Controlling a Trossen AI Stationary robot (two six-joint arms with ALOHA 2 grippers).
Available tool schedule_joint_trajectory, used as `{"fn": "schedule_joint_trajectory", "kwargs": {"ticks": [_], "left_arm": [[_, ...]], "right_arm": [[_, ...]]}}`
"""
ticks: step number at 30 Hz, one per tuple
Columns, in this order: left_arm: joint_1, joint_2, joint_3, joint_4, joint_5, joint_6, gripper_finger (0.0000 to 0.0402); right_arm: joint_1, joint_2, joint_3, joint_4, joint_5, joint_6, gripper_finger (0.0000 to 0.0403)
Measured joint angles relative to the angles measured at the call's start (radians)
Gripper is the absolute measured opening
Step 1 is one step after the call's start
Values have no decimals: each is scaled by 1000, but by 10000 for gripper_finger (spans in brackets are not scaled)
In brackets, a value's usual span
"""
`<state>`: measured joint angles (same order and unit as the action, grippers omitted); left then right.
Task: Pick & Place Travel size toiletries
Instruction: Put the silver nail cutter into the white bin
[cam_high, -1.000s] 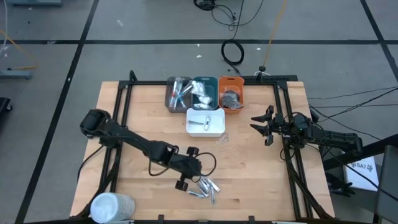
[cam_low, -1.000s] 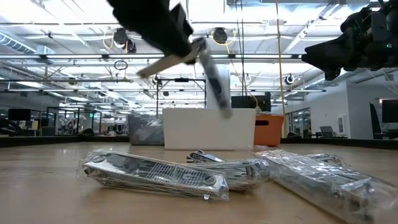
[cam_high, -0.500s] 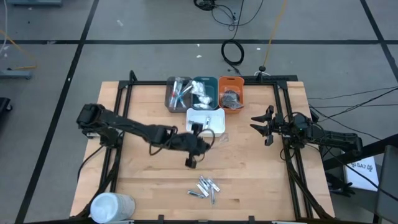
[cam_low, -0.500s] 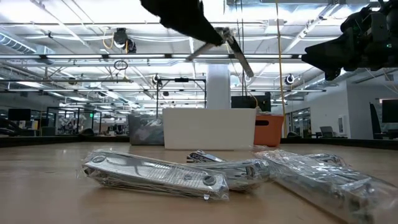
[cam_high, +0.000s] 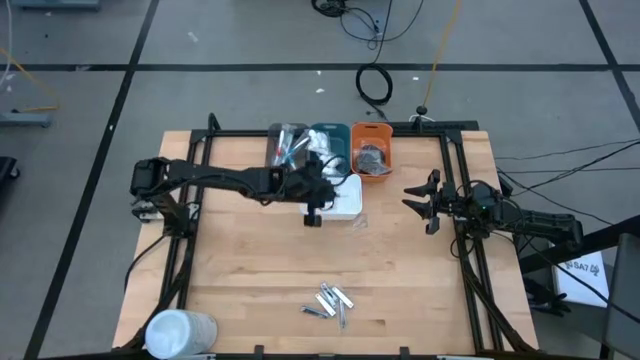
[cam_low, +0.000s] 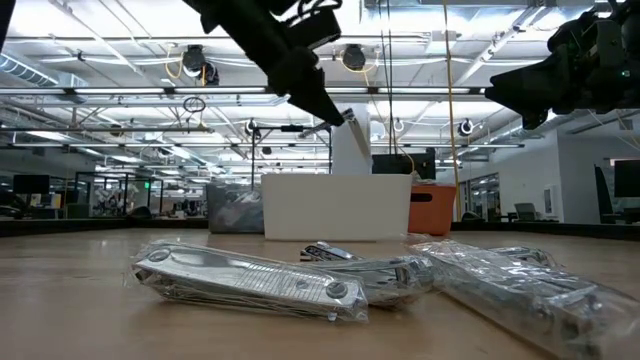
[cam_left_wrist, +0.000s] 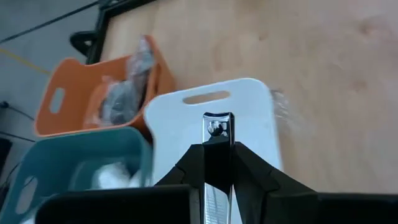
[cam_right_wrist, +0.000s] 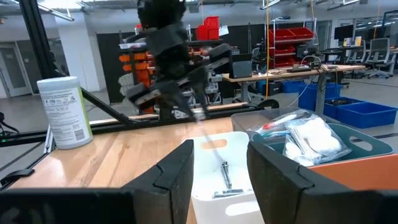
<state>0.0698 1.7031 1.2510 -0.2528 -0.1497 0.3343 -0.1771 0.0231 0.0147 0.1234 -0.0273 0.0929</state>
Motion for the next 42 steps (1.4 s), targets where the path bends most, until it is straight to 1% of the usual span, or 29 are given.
{"fn": "schedule_joint_trajectory", "kwargs": {"ticks": [4, 8, 10, 13, 19, 23, 26, 29, 33, 36, 39, 42], "left_arm": [[34, 21, 1, 0, 9, -8, 44], [58, 65, 1, 19, 58, -40, 42], [64, 88, 1, 28, 62, -56, 48], [68, 128, 1, 17, 63, -79, 57], [69, 174, 1, 23, 48, -122, 60], [65, 174, 1, 38, 10, -220, 73], [65, 157, 1, 44, -12, -304, 102], [66, 141, 2, 53, -16, -333, 152], [63, 133, 2, 48, -6, -302, 235], [47, 113, 2, 27, -19, -250, 285], [4, 84, 21, -4, -44, -230, 317], [-61, 59, 76, -56, -84, -232, 331]], "right_arm": [[0, 0, 0, 0, 0, 0, 141], [0, 0, 0, 0, 0, 0, 141], [0, 0, 0, -1, 0, 0, 141], [0, 0, 0, -1, 0, 0, 141], [0, 0, 0, 0, 0, 0, 141], [0, 0, 0, 0, 0, 0, 141], [0, 0, 0, 0, 0, 0, 141], [0, 0, 0, -1, 0, 0, 141], [0, 0, 0, -1, 0, 0, 141], [0, 0, 0, 0, 0, 0, 141], [0, 0, 0, 0, 0, 0, 141], [0, 1, 0, 2, 0, 0, 141]]}}
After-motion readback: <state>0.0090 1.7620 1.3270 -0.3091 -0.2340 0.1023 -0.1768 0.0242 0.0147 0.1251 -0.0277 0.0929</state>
